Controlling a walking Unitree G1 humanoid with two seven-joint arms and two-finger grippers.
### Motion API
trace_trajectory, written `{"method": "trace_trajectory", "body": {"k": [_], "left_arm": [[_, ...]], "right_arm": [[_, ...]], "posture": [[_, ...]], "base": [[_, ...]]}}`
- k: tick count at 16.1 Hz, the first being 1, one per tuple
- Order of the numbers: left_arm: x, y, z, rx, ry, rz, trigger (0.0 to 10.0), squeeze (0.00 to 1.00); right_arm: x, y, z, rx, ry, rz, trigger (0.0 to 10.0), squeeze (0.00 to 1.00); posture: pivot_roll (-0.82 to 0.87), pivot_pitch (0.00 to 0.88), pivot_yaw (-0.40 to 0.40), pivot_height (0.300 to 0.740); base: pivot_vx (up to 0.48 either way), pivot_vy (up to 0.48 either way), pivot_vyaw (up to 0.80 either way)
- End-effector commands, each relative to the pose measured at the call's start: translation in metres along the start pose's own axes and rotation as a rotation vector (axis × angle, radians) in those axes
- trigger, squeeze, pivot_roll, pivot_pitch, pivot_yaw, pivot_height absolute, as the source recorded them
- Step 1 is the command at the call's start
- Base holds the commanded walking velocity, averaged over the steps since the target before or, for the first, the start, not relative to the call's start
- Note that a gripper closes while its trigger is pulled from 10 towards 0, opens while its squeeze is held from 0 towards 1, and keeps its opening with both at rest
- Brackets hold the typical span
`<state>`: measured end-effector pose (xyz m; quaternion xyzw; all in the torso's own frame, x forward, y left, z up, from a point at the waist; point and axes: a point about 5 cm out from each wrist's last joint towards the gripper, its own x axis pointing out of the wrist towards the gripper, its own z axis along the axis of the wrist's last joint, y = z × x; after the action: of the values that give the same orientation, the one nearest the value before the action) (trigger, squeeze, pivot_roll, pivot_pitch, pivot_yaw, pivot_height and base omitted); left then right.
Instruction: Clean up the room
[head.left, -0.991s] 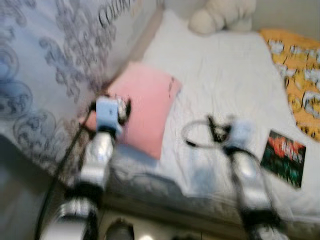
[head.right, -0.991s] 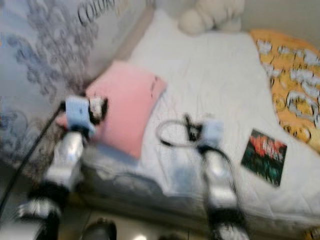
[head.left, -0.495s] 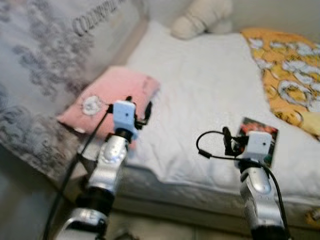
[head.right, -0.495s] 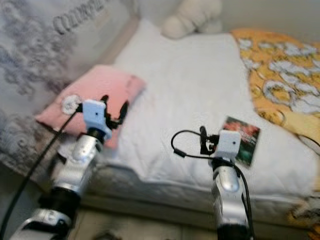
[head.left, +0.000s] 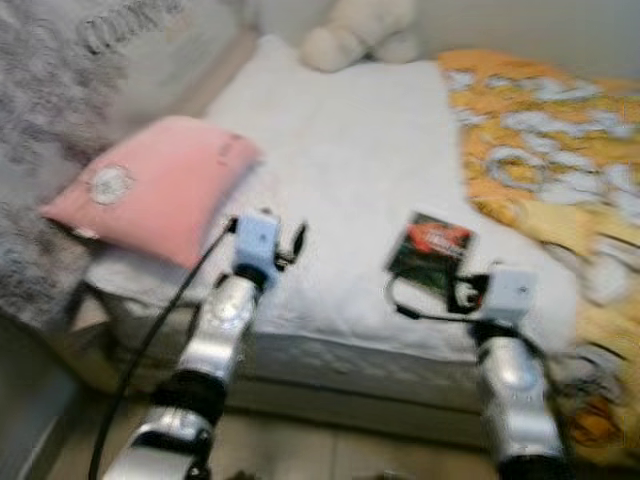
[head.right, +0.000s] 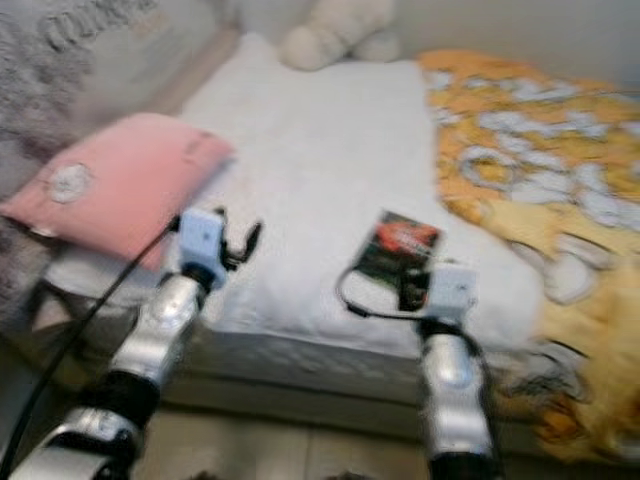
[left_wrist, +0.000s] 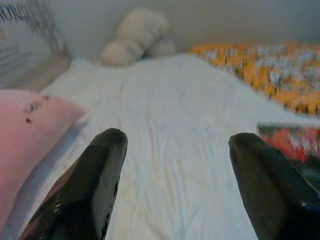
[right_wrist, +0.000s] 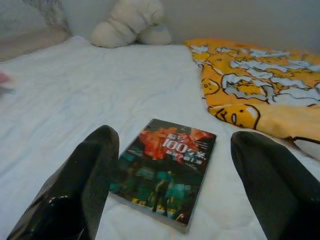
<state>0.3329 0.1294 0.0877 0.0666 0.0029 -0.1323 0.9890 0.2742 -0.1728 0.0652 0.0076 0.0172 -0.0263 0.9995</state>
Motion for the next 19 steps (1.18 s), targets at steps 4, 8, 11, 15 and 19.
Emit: {"method": "trace_trajectory", "body": {"k": [4,8,11,15,19], "left_arm": [[0.009,0.007,0.006,0.035,-0.003,0.027,10.0,0.0],[0.013,0.014,0.007,0.016,0.003,0.061,10.0,0.0],[0.014,0.013,0.008,0.022,-0.008,0.056,10.0,0.0],[0.015,0.016,0.007,0.004,0.001,0.078,10.0,0.0],[0.018,0.023,0.009,-0.006,0.006,0.097,10.0,0.0]], "right_arm": [[0.005,0.001,0.001,-0.052,0.007,0.025,10.0,0.0],[0.01,0.012,0.002,-0.072,0.004,0.074,10.0,0.0],[0.016,0.017,0.006,-0.067,-0.014,0.09,10.0,0.0],[0.018,0.021,0.009,-0.073,-0.026,0.113,10.0,0.0],[0.016,0.024,0.005,-0.08,0.0,0.138,10.0,0.0]], "posture": [[0.0,0.0,-0.006,0.74],[0.01,0.0,-0.01,0.74],[0.01,0.0,-0.012,0.74],[0.01,0.0,-0.014,0.74],[0.01,0.0,-0.016,0.74]], "base": [[0.0,0.0,-0.72],[0.45,0.0,-0.17],[0.431,0.0,0.0],[0.409,0.25,0.0],[0.0,0.461,-0.39]]}}
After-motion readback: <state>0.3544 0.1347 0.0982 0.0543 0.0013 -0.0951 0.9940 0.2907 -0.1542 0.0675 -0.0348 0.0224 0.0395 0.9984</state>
